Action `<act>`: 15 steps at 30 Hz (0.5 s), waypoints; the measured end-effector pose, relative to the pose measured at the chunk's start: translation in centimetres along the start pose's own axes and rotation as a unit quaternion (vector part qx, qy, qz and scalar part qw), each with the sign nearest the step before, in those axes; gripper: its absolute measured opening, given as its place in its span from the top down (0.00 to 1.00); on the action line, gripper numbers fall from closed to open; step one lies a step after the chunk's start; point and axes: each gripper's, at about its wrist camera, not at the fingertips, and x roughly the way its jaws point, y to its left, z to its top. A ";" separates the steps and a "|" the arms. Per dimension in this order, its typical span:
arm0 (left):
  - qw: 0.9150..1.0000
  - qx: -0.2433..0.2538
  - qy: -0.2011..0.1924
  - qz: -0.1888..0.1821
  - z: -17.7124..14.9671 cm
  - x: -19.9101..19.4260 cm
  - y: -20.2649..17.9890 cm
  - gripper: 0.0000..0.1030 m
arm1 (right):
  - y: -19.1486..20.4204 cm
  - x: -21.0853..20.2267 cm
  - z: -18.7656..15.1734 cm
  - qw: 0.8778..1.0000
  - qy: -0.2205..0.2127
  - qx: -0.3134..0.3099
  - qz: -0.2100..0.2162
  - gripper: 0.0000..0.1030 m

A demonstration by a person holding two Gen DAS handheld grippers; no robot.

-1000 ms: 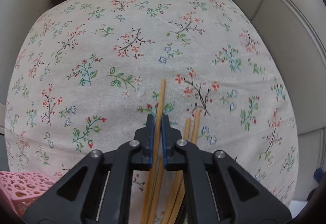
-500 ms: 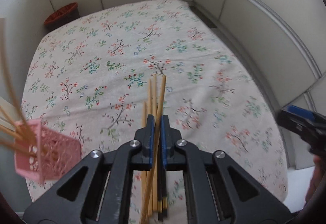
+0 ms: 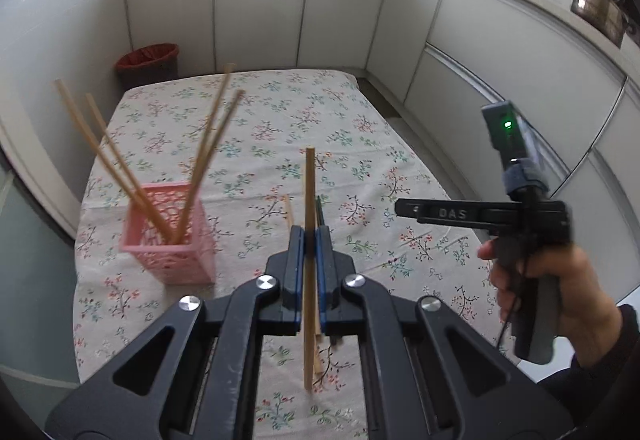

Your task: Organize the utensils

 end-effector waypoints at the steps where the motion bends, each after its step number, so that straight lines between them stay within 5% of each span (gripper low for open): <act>1: 1.000 -0.007 -0.007 -0.005 0.0 -0.7 0.6 0.94 | 0.4 0.5 0.1 1.000 0.005 0.005 0.008 0.30; 3: 1.000 -0.009 -0.021 -0.002 -0.1 -1.9 1.6 0.94 | 1.3 1.6 0.4 0.999 0.015 0.009 0.028 0.33; 10: 0.999 -0.022 -0.040 0.013 -0.7 -4.3 4.9 0.94 | 6.4 6.1 1.3 0.997 0.040 -0.022 0.065 0.76; 15: 0.998 -0.033 -0.050 0.017 -0.9 -5.1 6.5 0.94 | 9.6 8.7 1.9 0.996 0.041 -0.045 0.065 0.81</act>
